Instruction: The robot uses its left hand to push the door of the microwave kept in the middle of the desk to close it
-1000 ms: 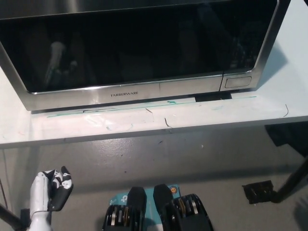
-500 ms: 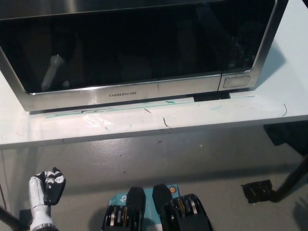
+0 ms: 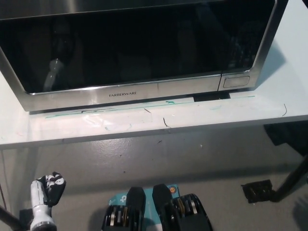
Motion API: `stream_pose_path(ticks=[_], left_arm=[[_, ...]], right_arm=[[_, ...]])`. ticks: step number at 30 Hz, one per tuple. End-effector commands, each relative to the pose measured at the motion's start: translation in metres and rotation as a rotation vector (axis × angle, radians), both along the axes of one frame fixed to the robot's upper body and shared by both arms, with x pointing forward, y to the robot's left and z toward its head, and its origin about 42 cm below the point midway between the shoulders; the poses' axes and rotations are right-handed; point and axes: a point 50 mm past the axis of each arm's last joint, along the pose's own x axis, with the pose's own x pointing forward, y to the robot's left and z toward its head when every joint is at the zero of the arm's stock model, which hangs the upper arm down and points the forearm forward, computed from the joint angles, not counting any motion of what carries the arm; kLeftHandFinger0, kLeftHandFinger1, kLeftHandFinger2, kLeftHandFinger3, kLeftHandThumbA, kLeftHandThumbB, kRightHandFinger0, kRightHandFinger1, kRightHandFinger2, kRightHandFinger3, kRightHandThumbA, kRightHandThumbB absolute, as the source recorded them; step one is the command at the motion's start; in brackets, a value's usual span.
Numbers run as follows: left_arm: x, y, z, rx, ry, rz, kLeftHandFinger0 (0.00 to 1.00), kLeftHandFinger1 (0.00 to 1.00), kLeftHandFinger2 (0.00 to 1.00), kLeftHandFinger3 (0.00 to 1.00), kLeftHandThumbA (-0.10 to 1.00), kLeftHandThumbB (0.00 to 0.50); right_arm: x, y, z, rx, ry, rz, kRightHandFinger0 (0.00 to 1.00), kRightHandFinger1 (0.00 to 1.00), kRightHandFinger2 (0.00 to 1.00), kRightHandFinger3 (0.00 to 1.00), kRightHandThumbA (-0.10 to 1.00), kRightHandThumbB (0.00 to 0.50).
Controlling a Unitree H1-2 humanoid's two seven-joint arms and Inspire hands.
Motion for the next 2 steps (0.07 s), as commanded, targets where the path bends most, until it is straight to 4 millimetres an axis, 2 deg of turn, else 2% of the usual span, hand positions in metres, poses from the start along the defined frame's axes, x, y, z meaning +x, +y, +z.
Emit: stream_pose_path(ticks=[1, 2], left_arm=[[0.017, 0.0053, 0.0154, -0.005, -0.028, -0.004, 0.0, 0.0, 0.12, 0.28, -0.03, 0.013], [0.0177, 0.0055, 0.0155, -0.013, -0.026, -0.004, 0.0, 0.0, 0.13, 0.27, -0.01, 0.02]], right_arm=[[0.0204, -0.0023, 0.0225, -0.014, -0.077, -0.002, 0.66, 0.68, 0.75, 0.85, 0.16, 0.266], [0.0214, -0.002, 0.0234, -0.015, -0.084, -0.003, 0.67, 0.69, 0.75, 0.86, 0.14, 0.255]])
